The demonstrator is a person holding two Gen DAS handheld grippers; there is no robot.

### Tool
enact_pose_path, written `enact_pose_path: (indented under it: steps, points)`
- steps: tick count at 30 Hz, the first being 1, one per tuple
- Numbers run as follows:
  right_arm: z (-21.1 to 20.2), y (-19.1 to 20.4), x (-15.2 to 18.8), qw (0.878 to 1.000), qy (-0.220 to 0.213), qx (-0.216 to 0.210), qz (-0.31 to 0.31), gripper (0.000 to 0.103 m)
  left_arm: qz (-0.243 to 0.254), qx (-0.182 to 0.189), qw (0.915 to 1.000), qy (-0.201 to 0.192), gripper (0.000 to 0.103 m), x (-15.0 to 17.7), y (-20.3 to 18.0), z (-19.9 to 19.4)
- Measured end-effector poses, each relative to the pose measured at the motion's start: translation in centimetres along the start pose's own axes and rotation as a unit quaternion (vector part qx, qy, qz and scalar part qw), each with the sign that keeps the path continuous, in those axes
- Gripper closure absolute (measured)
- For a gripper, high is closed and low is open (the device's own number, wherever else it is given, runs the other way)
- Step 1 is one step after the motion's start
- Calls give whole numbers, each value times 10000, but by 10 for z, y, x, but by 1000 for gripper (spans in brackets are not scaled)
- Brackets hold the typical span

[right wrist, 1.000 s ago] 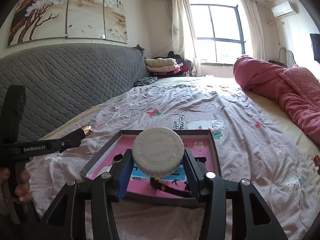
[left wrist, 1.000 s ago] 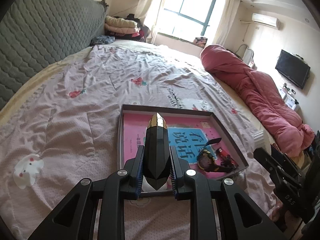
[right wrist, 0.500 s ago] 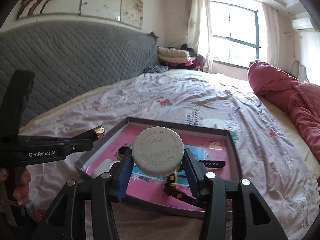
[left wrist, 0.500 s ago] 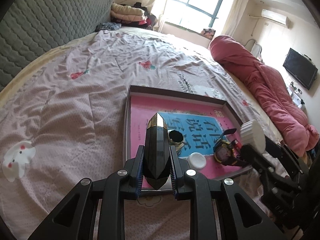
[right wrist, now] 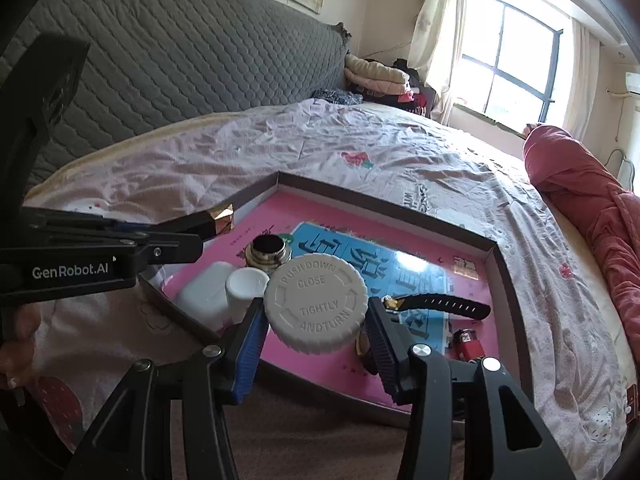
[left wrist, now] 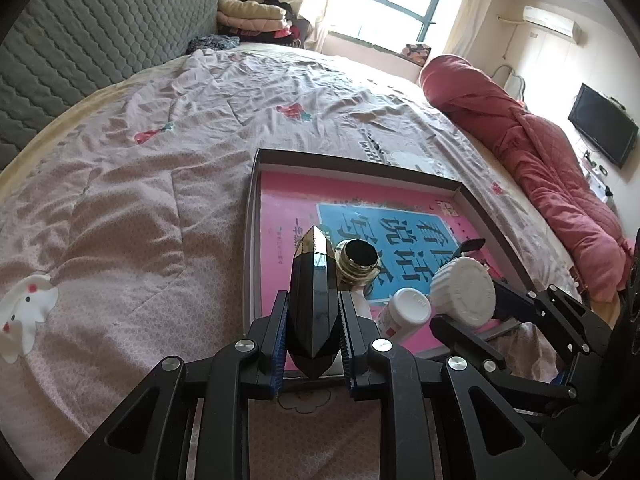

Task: Organize rigid objects
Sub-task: 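Lower the white cap beside the pill bottle with the right gripper while the left lowers the black tube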

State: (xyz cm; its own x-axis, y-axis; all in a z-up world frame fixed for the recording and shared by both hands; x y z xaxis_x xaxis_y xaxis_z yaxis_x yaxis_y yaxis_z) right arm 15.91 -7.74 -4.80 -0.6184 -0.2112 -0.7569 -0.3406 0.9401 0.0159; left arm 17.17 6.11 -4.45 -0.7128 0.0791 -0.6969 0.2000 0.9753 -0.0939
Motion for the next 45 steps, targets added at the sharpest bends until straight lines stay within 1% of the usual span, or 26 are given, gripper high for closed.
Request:
enact_pose_path:
  steps: [11, 17, 24, 33, 39, 45]
  points:
    - [10, 2, 2, 9998, 206, -38, 5, 54, -25, 27, 9999, 114, 80, 3, 3, 5]
    - [15, -2, 0, 9990, 375, -140, 206, 54, -1, 9, 9998, 200, 80, 5, 3, 8]
    - [17, -3, 0, 9980, 475, -222, 363, 54, -12, -23, 9996, 264, 80, 8, 4, 12]
    - [22, -4, -2, 9973, 633, -130, 350, 54, 35, -24, 9996, 290, 80, 9, 3, 14]
    - [29, -4, -6, 9942, 1013, -42, 350, 53, 38, -24, 9996, 293, 80, 9, 4, 14]
    - [37, -1, -9, 9894, 1434, 134, 154, 53, 10, -6, 9995, 302, 80, 9, 4, 14]
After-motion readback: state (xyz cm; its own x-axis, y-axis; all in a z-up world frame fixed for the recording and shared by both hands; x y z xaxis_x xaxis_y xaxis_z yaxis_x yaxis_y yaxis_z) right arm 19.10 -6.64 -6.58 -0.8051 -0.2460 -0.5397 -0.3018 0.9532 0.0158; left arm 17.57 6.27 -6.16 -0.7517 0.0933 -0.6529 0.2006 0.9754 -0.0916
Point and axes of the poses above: each gripper's, at about its wrist camera, not at the fingertips, and z roughly the way its jaws point, y to its left, x to its underside, the point moved 4 cm from there along z, roughly the way its jaws point, and after that the axes turned 13 degrees about z, right-handed, at the moved point
